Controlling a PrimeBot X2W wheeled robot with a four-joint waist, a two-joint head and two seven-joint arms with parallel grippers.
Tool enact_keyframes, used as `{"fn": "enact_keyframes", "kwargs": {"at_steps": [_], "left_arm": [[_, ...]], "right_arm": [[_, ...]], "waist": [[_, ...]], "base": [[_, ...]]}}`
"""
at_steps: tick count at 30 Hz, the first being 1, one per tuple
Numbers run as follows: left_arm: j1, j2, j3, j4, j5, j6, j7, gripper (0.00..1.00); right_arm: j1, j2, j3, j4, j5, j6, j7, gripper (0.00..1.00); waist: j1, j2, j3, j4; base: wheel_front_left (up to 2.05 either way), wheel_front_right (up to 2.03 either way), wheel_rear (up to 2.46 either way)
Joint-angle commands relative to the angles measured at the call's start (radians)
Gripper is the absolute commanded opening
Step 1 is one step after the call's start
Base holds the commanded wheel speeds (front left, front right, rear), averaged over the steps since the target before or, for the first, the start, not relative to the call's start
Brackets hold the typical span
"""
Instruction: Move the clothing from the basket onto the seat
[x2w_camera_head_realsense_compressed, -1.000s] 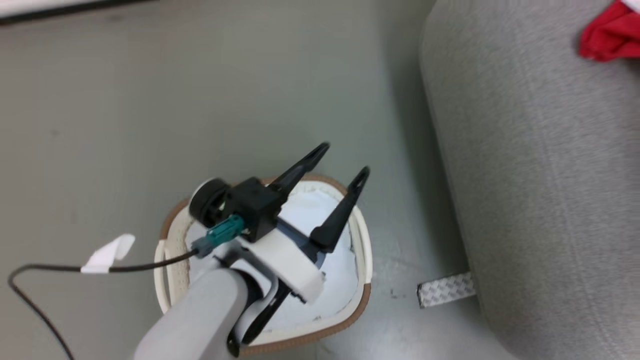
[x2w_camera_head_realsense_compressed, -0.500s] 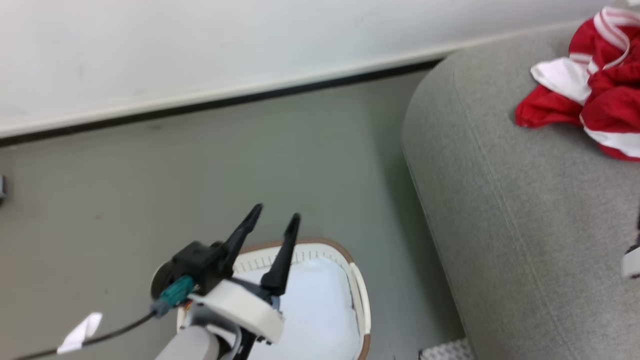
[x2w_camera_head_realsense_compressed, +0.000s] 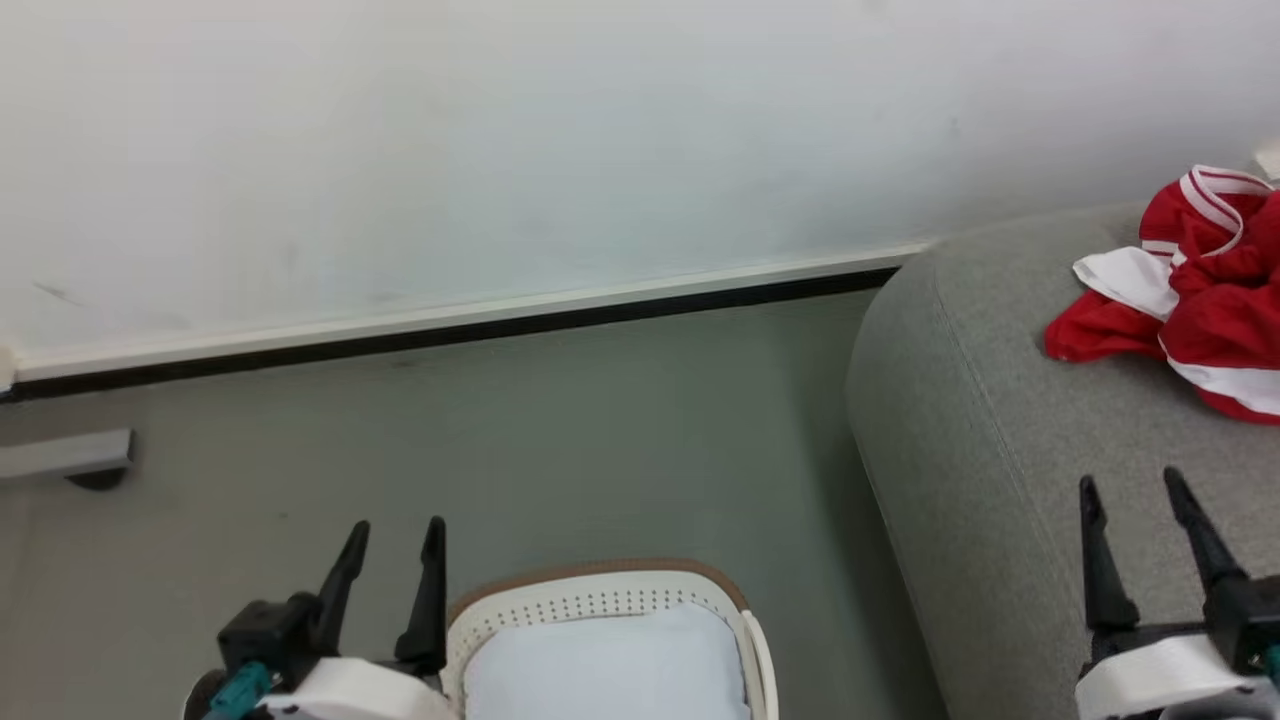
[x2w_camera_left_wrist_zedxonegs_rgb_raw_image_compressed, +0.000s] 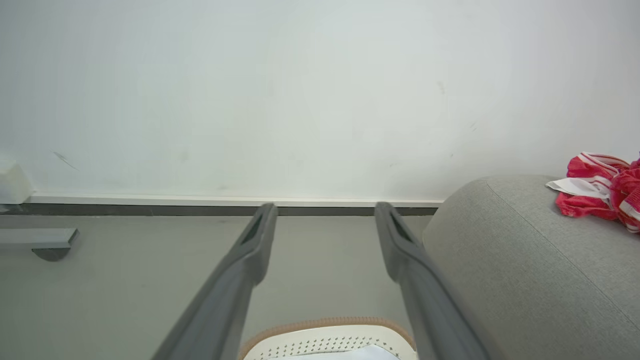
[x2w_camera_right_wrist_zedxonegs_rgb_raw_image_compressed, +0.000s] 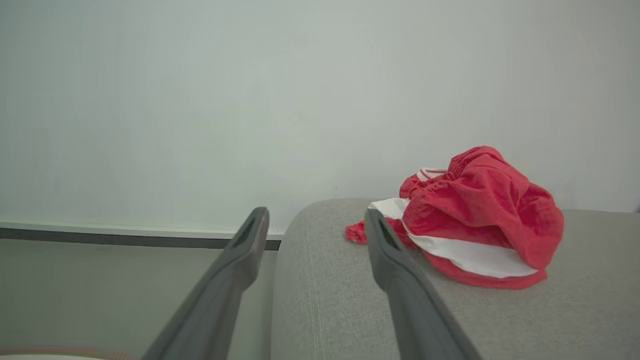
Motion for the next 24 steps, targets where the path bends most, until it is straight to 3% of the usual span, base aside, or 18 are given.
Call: {"fn": "enact_keyframes", "kwargs": {"at_steps": [1,7,13,24], "left_arm": [[0.022,-0.001,0.007,-0.002,0.013,0.001,-0.002,1.00],[0.125,-0.048,0.107,-0.019,0.107,-0.009,-0.002,1.00],[0.186,-0.089,0.187,-0.010,0.168,-0.062,-0.002,1.00],[0.222,-0.148,0.267,0.003,0.248,-0.122,-0.002,1.00]], "right_arm": [[0.018,0.004,0.003,0.004,-0.008,-0.003,0.001,1.00],[0.105,0.021,0.037,0.010,-0.037,-0.002,0.001,1.00],[0.145,0.031,0.054,0.001,-0.045,-0.003,0.001,1.00],[0.147,0.033,0.066,0.021,-0.002,-0.003,0.001,1.00]], "waist": [[0.0003,0.0000,-0.019,0.011],[0.0003,0.0000,-0.070,0.024],[0.0003,0.0000,-0.090,0.034],[0.0003,0.0000,-0.108,0.047]], "base": [[0.00,0.00,0.00],[0.00,0.00,0.00],[0.00,0.00,0.00],[0.00,0.00,0.00]]}}
